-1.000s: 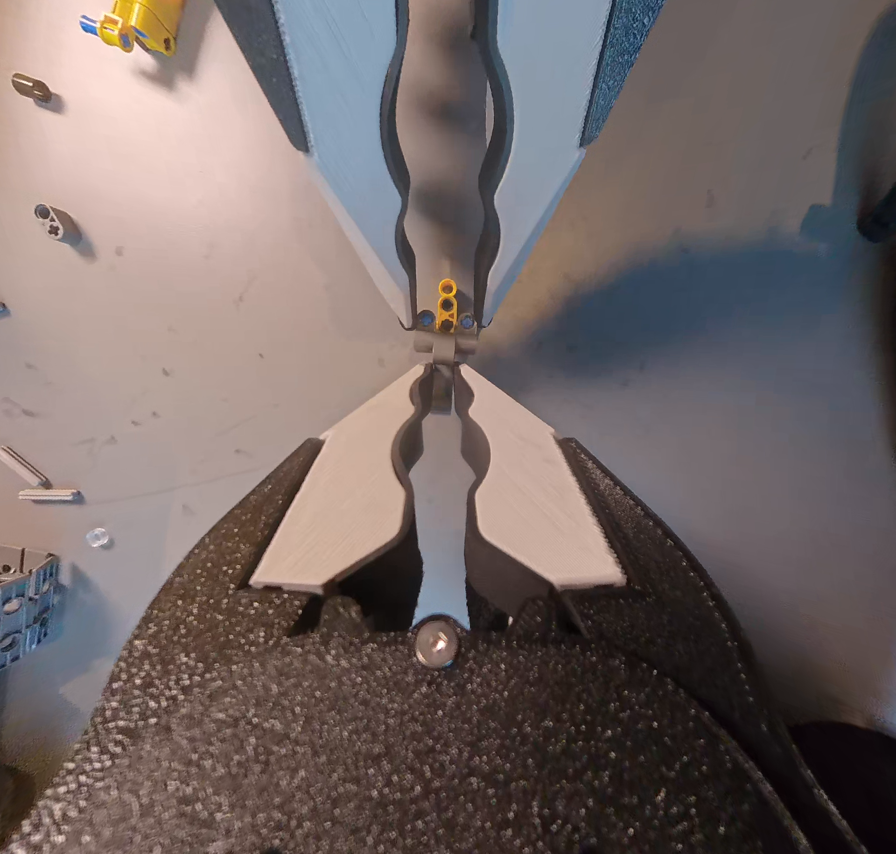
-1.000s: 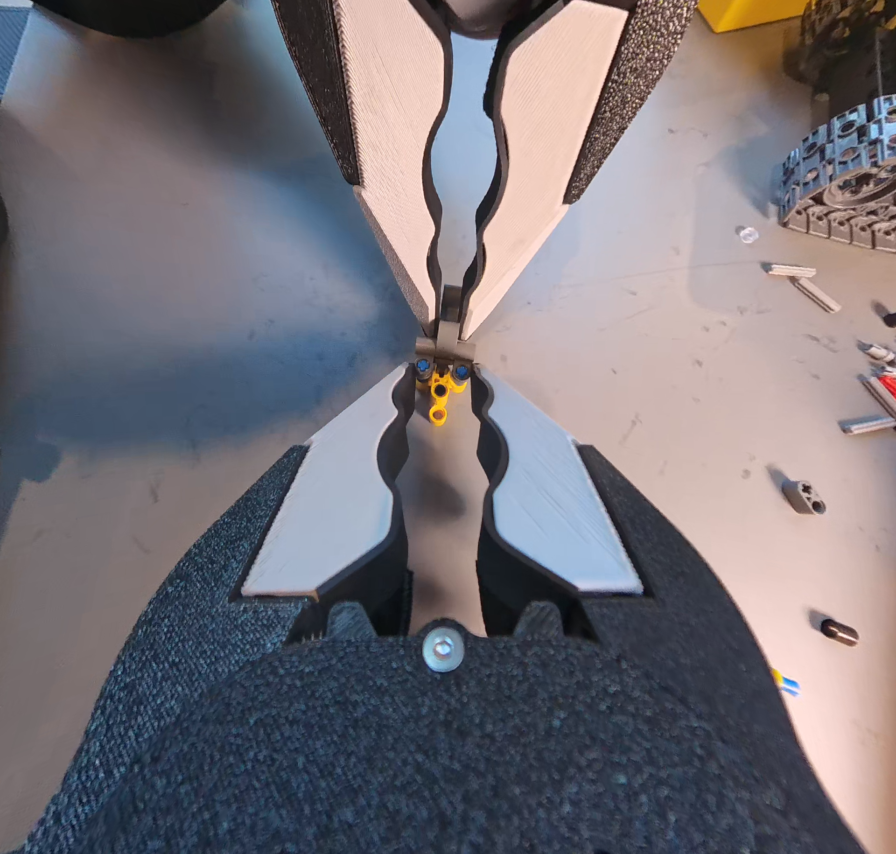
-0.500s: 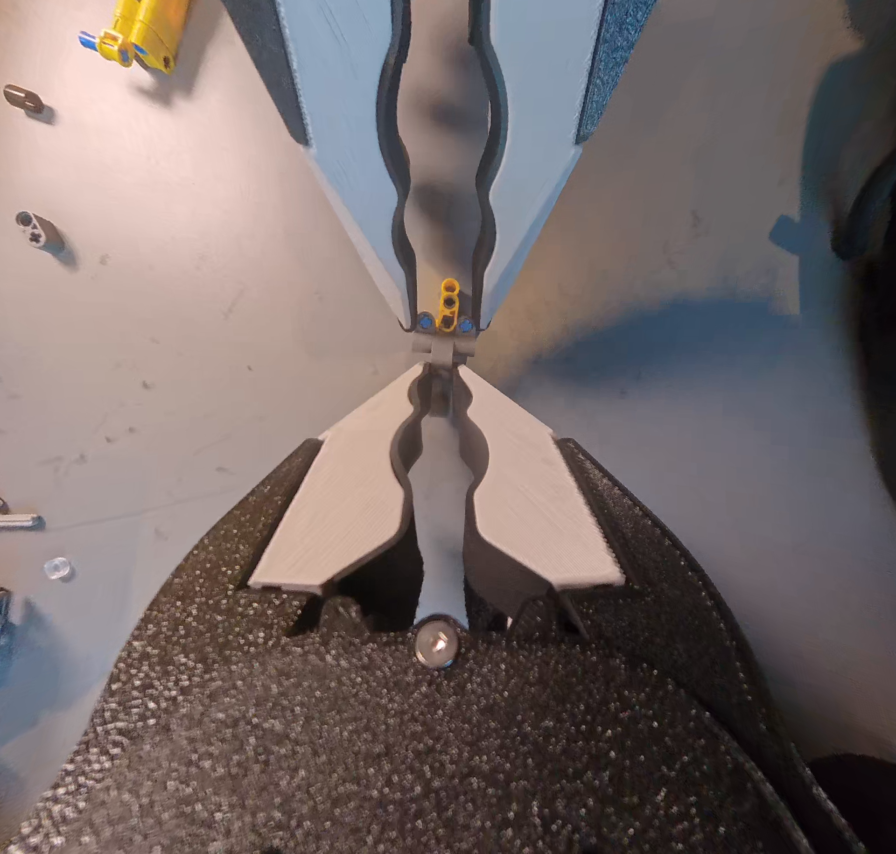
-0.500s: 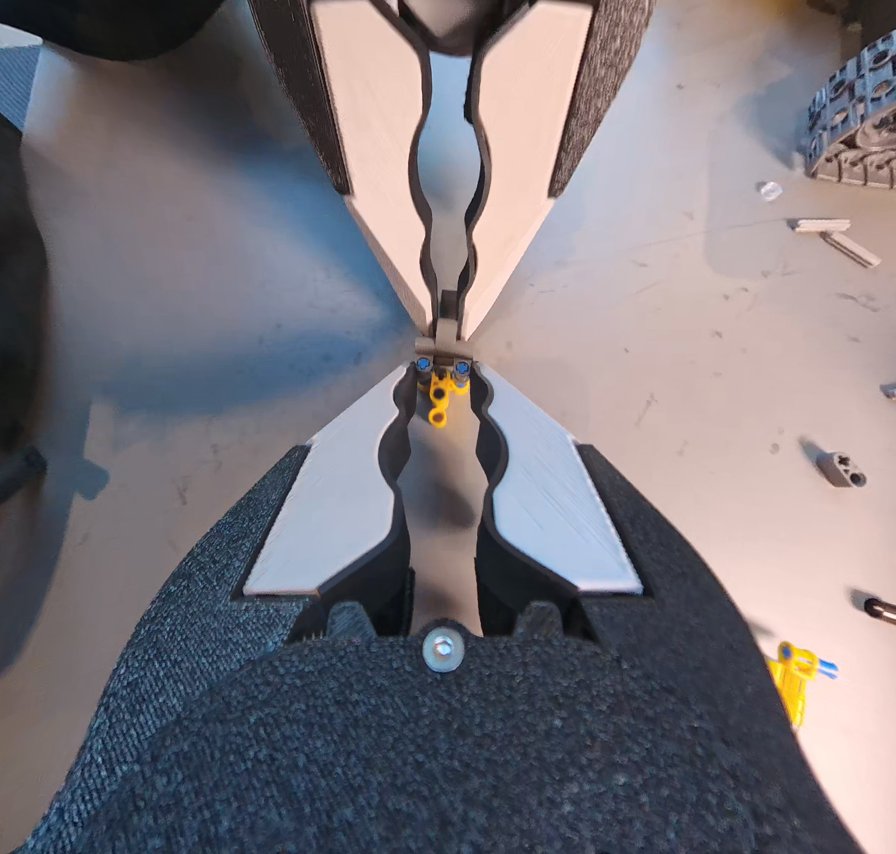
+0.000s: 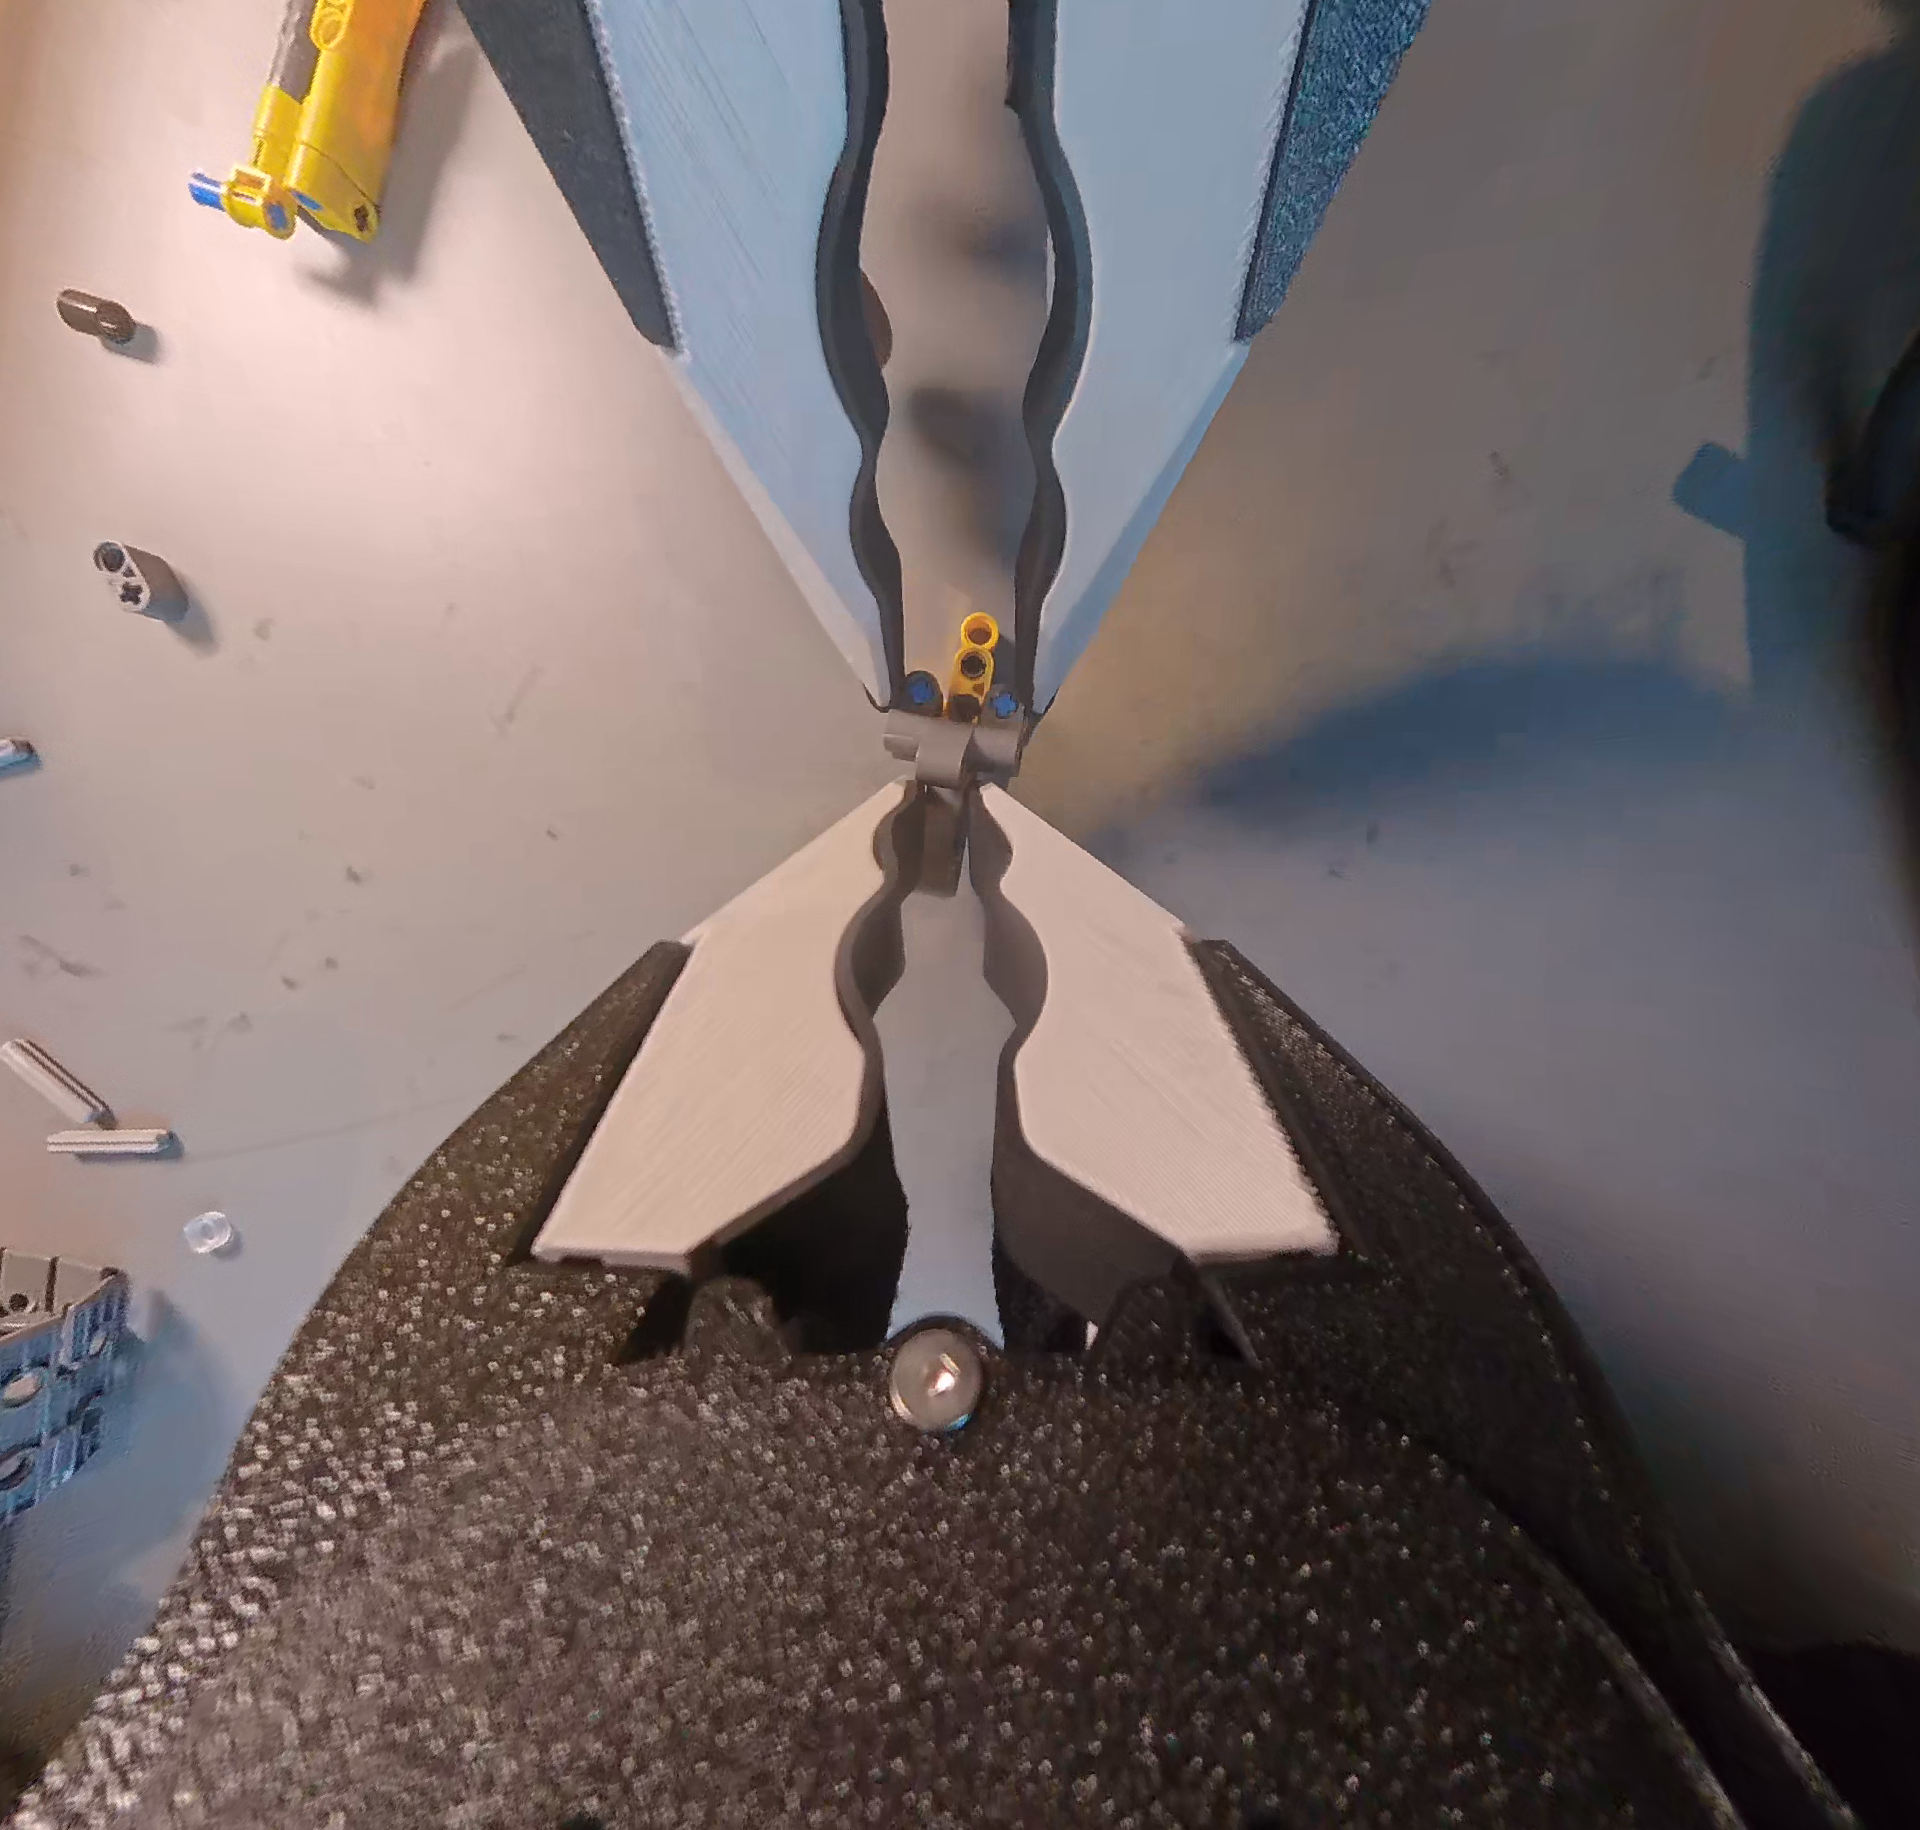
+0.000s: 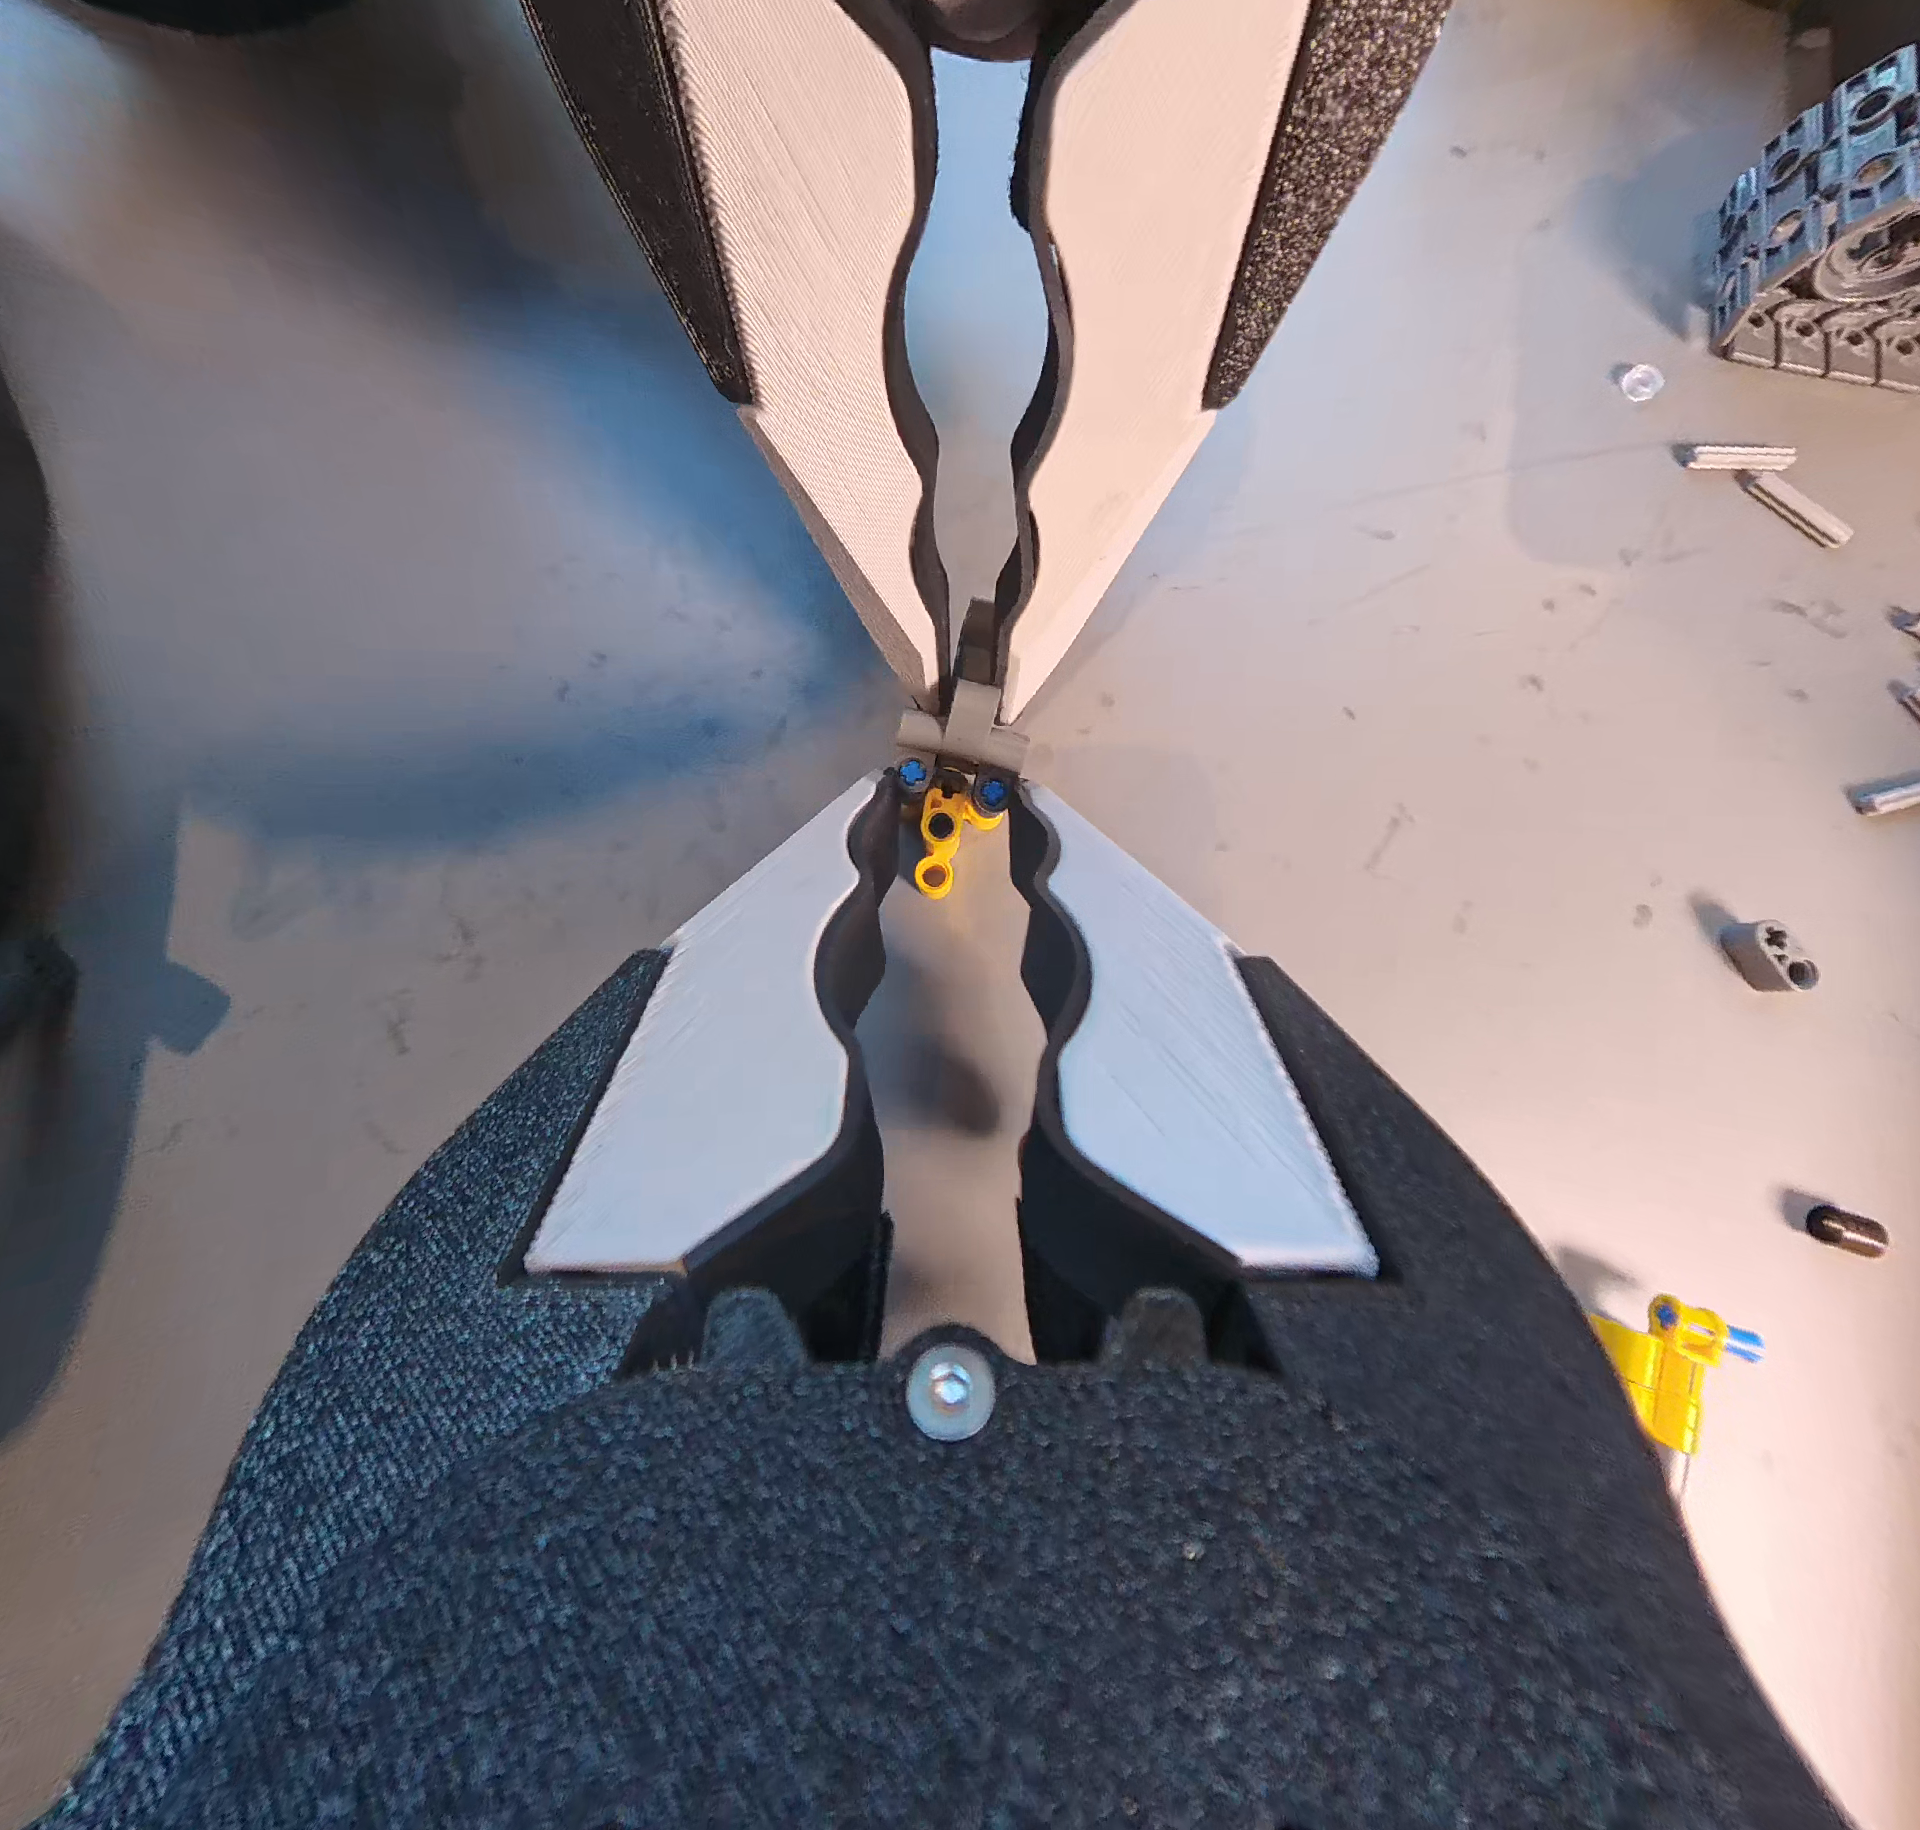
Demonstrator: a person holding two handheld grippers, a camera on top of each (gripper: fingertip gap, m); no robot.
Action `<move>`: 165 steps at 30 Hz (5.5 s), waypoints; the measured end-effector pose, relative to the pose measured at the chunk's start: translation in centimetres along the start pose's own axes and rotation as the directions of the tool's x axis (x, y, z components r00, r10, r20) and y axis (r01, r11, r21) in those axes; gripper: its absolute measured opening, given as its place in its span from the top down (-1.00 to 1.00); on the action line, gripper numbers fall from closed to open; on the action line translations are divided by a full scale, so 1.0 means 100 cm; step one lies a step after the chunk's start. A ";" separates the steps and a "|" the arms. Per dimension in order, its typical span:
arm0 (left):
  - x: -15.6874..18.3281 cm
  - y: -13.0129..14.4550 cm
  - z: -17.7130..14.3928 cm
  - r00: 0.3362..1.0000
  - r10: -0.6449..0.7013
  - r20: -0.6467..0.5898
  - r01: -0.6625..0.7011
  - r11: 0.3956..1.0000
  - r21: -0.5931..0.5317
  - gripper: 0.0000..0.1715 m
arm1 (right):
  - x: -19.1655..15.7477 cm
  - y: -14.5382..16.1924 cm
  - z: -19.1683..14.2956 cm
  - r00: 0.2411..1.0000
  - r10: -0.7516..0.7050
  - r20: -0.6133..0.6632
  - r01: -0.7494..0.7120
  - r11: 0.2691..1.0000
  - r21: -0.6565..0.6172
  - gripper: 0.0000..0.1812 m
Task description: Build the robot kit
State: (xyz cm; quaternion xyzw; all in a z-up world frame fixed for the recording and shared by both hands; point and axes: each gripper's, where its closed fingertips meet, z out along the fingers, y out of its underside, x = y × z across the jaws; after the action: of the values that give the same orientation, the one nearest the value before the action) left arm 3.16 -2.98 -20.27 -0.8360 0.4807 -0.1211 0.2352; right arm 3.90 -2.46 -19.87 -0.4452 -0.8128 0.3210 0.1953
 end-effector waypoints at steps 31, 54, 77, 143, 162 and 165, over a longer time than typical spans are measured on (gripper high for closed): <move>0.029 -0.028 -0.068 0.663 -0.320 -0.677 0.696 0.597 0.400 0.92 | -0.024 -0.069 -0.052 0.874 -0.360 -0.327 0.460 0.832 0.310 0.57; 0.003 -0.011 -0.084 0.970 -0.240 -0.044 0.220 0.784 0.581 0.92 | -0.004 -0.090 -0.054 0.938 -0.242 -0.248 0.332 0.830 0.448 0.47; -0.013 -0.005 -0.055 0.926 -0.063 0.373 -0.120 0.886 0.447 0.92 | 0.018 -0.060 -0.013 0.978 -0.128 -0.164 0.185 0.899 0.397 0.71; -0.123 0.083 -0.152 0.537 -0.767 0.351 0.142 0.492 0.859 0.66 | 0.312 -0.173 -0.134 0.569 0.320 -0.757 0.220 0.828 0.516 1.00; -0.122 0.081 -0.146 0.561 -0.733 0.385 0.141 0.543 0.828 0.66 | 0.372 -0.172 -0.091 0.579 0.201 -0.791 0.164 0.921 0.353 1.00; -0.122 0.081 -0.146 0.559 -0.732 0.389 0.140 0.546 0.826 0.66 | 0.373 -0.167 -0.099 0.570 0.204 -0.796 0.165 0.921 0.354 1.00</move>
State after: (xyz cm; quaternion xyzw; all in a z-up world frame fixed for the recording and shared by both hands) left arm -15.35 -0.01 -11.57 -0.7494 0.0146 -0.0295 0.6613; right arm -19.79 25.99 0.04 -0.5036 -0.5423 0.2348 0.6302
